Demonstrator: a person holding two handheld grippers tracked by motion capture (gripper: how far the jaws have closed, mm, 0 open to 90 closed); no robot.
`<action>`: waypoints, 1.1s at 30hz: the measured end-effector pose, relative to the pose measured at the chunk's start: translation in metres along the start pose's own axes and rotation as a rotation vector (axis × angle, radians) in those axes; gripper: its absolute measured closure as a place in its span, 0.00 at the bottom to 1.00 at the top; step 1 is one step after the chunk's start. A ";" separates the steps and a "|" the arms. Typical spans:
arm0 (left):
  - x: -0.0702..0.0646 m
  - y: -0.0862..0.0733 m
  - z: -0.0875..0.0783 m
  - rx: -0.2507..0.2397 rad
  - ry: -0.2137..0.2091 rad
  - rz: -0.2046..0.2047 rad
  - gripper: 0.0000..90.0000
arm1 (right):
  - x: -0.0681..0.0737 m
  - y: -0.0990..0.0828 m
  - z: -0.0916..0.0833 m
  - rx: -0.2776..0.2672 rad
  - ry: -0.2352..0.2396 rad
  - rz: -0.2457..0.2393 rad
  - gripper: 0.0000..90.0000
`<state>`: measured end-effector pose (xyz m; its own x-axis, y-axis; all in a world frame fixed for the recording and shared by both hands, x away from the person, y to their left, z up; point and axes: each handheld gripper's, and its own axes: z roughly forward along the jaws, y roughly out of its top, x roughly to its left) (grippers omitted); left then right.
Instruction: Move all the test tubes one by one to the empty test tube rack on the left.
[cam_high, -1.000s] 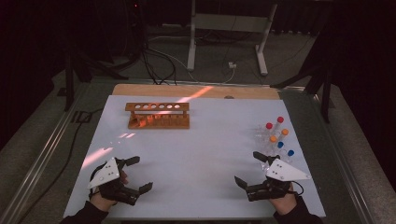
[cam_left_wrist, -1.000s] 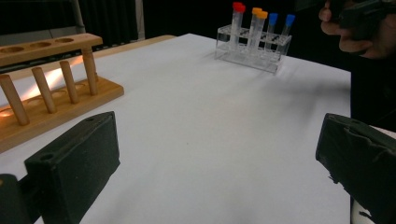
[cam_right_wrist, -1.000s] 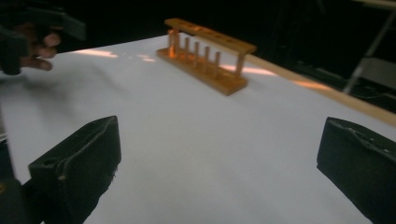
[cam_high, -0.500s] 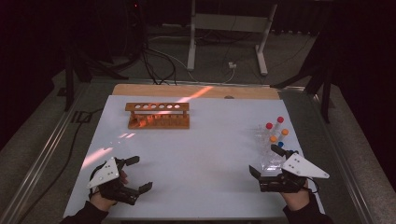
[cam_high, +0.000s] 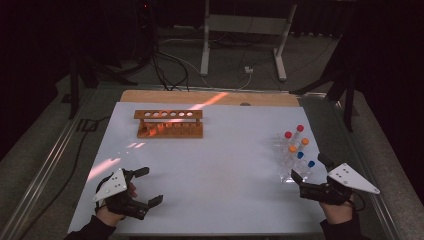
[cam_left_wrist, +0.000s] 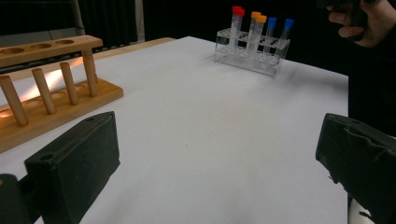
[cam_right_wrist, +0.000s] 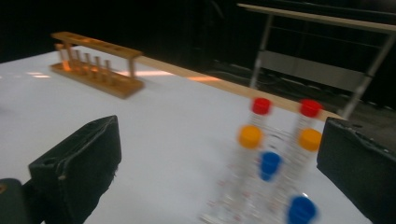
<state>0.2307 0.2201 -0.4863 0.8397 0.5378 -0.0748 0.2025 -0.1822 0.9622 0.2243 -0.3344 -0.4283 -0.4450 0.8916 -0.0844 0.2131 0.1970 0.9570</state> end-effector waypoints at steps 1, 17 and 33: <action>0.000 0.000 0.000 0.004 0.000 0.000 0.01 | 0.000 0.000 0.000 0.000 0.000 0.000 0.00; 0.000 0.000 0.000 0.002 -0.002 0.002 0.01 | -0.024 -0.031 0.005 0.092 -0.115 0.103 0.18; -0.001 0.000 0.000 0.003 0.001 0.005 0.01 | -0.032 -0.042 0.015 0.254 -0.163 0.183 0.64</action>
<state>0.2302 0.2193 -0.4863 0.8402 0.5377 -0.0702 0.2002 -0.1873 0.9617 0.2423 -0.3648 -0.4695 -0.2387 0.9709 0.0194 0.4956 0.1046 0.8623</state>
